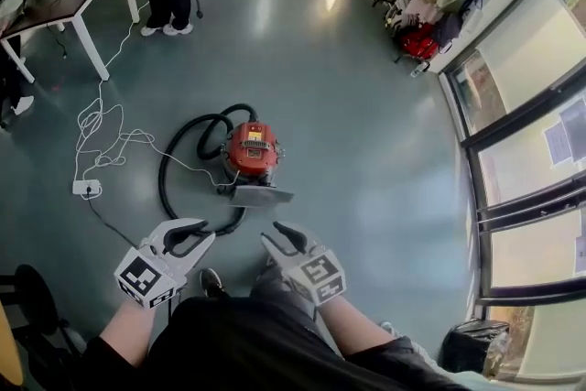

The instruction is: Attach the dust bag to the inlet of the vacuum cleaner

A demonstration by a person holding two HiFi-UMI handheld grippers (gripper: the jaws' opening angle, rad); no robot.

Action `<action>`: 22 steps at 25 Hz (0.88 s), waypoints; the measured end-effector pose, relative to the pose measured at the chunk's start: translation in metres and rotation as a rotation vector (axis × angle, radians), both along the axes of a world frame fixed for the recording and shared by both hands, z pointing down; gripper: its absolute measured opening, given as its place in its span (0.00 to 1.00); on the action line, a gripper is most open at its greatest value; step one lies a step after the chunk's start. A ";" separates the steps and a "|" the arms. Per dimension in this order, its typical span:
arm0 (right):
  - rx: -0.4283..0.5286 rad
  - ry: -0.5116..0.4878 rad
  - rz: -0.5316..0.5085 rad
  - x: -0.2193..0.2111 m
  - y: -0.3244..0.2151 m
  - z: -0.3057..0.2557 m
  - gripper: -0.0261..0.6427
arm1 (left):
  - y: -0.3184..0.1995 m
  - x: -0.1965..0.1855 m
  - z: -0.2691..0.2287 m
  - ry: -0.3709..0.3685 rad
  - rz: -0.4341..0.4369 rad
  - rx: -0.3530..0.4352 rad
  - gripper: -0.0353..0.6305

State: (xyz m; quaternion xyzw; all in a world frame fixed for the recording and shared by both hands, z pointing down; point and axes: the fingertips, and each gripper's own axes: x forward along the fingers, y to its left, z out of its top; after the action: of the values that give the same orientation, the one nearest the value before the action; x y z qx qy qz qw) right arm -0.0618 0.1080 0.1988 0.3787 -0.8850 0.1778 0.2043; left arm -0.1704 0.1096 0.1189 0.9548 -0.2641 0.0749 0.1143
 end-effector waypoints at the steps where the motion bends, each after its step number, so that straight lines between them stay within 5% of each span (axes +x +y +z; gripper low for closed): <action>1: 0.010 0.005 0.008 -0.005 0.005 -0.004 0.25 | 0.007 -0.002 -0.001 0.001 0.012 0.006 0.20; 9: 0.059 0.017 -0.006 -0.012 0.046 -0.034 0.25 | 0.048 0.001 -0.022 -0.007 -0.010 0.035 0.21; 16: 0.124 0.009 -0.104 0.015 0.086 -0.044 0.25 | 0.082 0.039 -0.028 -0.009 -0.134 0.036 0.21; 22: 0.115 -0.109 -0.113 0.046 0.113 -0.065 0.20 | 0.116 0.089 -0.030 0.001 -0.143 0.003 0.19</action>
State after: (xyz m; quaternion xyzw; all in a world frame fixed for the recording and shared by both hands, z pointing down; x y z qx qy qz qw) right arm -0.0162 0.2207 0.1337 0.3292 -0.9235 0.1352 0.1435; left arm -0.0812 0.2251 0.0886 0.9336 -0.3317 0.0656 0.1182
